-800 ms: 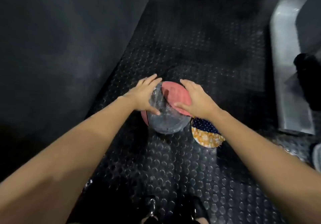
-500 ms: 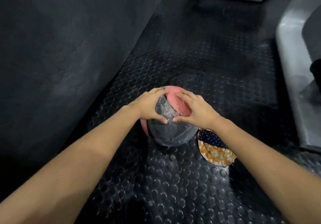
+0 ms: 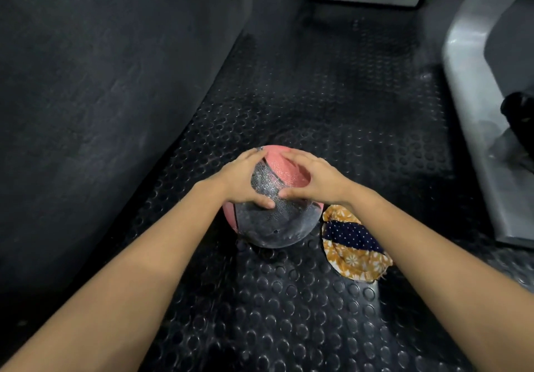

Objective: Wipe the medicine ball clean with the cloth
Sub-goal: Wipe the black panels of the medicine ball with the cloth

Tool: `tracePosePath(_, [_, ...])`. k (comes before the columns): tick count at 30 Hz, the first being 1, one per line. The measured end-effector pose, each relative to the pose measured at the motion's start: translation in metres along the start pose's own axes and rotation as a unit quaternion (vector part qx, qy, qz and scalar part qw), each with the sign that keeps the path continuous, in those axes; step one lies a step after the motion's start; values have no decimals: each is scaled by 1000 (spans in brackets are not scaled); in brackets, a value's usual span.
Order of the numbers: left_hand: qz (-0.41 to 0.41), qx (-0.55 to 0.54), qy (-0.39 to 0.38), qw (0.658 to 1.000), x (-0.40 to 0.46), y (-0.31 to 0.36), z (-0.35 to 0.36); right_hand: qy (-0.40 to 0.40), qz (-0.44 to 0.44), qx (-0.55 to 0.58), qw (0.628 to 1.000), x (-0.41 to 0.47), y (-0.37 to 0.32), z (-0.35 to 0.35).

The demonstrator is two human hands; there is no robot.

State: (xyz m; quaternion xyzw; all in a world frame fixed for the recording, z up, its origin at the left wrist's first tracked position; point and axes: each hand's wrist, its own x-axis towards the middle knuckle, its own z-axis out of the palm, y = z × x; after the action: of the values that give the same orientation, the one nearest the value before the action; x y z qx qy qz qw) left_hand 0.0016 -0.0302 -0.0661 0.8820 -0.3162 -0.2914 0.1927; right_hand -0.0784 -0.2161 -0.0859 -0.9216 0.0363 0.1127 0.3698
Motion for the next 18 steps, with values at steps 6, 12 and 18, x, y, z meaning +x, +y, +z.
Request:
tracePosePath(6, [39, 15, -36, 999, 7, -5, -7, 179, 239, 12, 954, -40, 80, 25])
tracePosePath(12, [77, 100, -86, 988, 14, -7, -21, -59, 324, -170, 929, -75, 136, 84])
tracePosePath(18, [25, 48, -91, 994, 13, 3, -13, 21, 235, -373, 897, -66, 148, 100])
